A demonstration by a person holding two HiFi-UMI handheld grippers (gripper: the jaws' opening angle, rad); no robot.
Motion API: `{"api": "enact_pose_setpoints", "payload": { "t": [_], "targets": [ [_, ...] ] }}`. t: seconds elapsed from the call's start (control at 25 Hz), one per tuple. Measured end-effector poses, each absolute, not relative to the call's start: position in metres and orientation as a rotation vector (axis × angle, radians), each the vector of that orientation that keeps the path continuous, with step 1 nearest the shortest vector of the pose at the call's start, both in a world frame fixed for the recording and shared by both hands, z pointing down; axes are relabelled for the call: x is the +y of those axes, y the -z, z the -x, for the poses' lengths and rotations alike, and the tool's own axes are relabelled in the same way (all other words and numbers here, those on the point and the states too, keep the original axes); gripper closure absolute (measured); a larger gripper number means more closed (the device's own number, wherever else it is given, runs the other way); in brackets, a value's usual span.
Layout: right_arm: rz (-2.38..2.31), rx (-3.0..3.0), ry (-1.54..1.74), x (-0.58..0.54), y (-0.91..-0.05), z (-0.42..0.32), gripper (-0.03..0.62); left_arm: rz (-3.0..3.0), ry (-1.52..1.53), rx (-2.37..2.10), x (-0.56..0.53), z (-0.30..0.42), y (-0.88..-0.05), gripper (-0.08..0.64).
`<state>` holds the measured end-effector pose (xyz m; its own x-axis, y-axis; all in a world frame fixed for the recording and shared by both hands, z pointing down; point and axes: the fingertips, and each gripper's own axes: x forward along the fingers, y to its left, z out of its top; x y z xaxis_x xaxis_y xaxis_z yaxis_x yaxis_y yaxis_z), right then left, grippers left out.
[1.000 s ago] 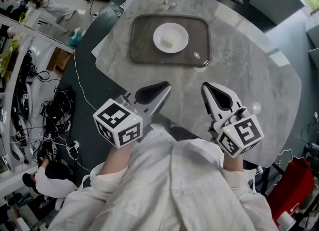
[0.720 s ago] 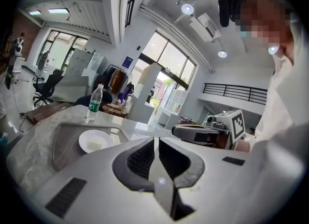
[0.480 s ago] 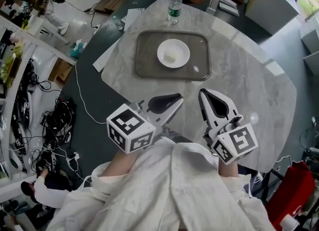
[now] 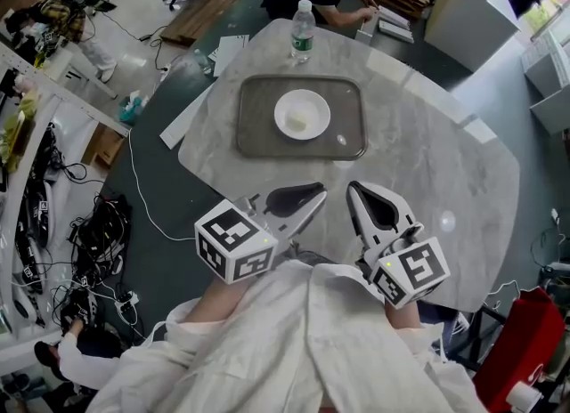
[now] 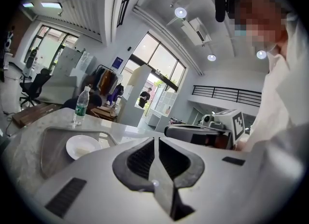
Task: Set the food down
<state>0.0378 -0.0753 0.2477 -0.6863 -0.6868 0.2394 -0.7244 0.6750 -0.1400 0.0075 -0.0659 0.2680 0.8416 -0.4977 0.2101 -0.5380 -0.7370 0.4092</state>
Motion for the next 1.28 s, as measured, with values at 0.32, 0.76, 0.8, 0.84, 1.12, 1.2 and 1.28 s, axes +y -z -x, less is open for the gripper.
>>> {"api": "enact_pose_setpoints", "payload": {
  "t": [0.32, 0.76, 0.8, 0.84, 1.12, 1.2, 1.28],
  "targets": [
    [-1.181, -2.717, -0.307, -0.078, -0.243, -0.043, 0.589, -2.56, -0.113, -0.78, -0.066, -0.005, -0.268, 0.522],
    [-1.142, -2.711, -0.286, -0.081, -0.247, -0.035, 0.589, -2.556, -0.135, -0.806, -0.074, 0.001, -0.274, 0.522],
    [-1.144, -2.709, -0.286, -0.082, -0.248, -0.036, 0.589, -2.557, -0.138, -0.803, -0.074, -0.001, -0.274, 0.522],
    [-1.145, -2.707, -0.287, -0.082, -0.249, -0.037, 0.59, -2.559, -0.142, -0.8, -0.073, -0.002, -0.275, 0.522],
    [-1.12, -2.705, -0.288, -0.082, -0.25, -0.035, 0.589, -2.555, -0.137, -0.79, -0.075, -0.003, -0.273, 0.522],
    [-1.118, -2.706, -0.288, -0.082, -0.25, -0.035, 0.589, -2.558, -0.141, -0.789, -0.075, -0.003, -0.272, 0.522],
    [-1.113, -2.708, -0.286, -0.081, -0.249, -0.035, 0.589, -2.561, -0.147, -0.786, -0.073, -0.004, -0.272, 0.523]
  ]
}}
